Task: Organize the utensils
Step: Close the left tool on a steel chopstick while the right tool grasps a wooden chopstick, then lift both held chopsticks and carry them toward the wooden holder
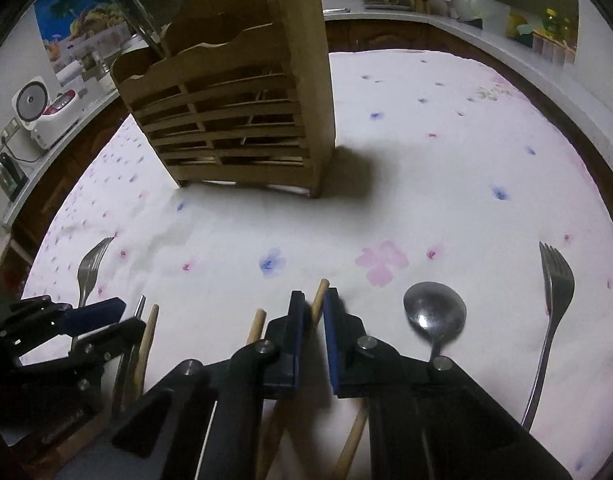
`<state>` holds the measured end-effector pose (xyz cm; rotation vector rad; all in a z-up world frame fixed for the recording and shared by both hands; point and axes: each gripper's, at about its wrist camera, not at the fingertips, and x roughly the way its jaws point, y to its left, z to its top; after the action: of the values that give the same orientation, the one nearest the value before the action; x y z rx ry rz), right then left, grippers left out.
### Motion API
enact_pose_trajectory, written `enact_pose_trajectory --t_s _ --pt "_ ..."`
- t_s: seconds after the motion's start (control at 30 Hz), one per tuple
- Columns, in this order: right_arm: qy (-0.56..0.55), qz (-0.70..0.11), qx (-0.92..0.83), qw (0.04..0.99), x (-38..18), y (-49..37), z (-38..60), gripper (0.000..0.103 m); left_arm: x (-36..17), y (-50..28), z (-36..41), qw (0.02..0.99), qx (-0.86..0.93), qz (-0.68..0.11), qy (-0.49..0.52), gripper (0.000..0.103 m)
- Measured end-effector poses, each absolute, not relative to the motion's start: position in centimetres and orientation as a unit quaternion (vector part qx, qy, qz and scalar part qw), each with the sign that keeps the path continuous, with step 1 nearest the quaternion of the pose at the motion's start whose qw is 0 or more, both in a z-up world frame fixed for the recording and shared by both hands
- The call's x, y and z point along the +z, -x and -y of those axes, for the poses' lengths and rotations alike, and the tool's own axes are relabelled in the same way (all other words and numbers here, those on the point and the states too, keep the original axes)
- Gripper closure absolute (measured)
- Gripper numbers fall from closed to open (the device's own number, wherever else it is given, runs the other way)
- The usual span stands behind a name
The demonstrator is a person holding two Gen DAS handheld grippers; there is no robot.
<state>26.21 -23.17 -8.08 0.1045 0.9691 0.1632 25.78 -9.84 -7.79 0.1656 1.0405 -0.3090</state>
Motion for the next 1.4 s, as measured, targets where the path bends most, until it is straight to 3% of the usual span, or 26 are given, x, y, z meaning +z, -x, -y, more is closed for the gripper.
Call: enact_pose_trajectory --t_s 0.27,0.63,0.73,0.87,1.17,1.4 --pt "-0.102 -0.458 0.092 0.878 -7.6 -25.6 23.9 0.097 -7.3 -26.2 7.2 0.848 -0.173 -0.501 -0.012 0.103" --pt "-0.119 -0.422 0.118 0.891 -4.0 -23.2 23.5 0.098 -5.6 -25.3 6.4 0.837 -0.204 -0.507 0.027 0.103" --pt "-0.121 -0.418 0.118 0.893 -3.8 -22.8 23.4 0.098 -6.1 -25.3 7.3 0.836 -0.194 -0.514 -0.001 0.095" --pt "-0.131 -0.415 0.119 0.892 -3.7 -22.3 23.7 0.098 -7.5 -25.8 8.4 0.830 -0.179 -0.527 -0.028 0.094" --pt "-0.141 -0.407 0.122 0.894 -3.3 -21.4 24.2 0.098 -7.3 -25.9 8.3 0.849 -0.182 -0.495 -0.031 0.099" --pt "-0.143 -0.386 0.129 0.902 -1.7 -20.1 24.4 0.098 -3.5 -23.2 5.0 0.881 -0.193 -0.430 0.031 0.100"
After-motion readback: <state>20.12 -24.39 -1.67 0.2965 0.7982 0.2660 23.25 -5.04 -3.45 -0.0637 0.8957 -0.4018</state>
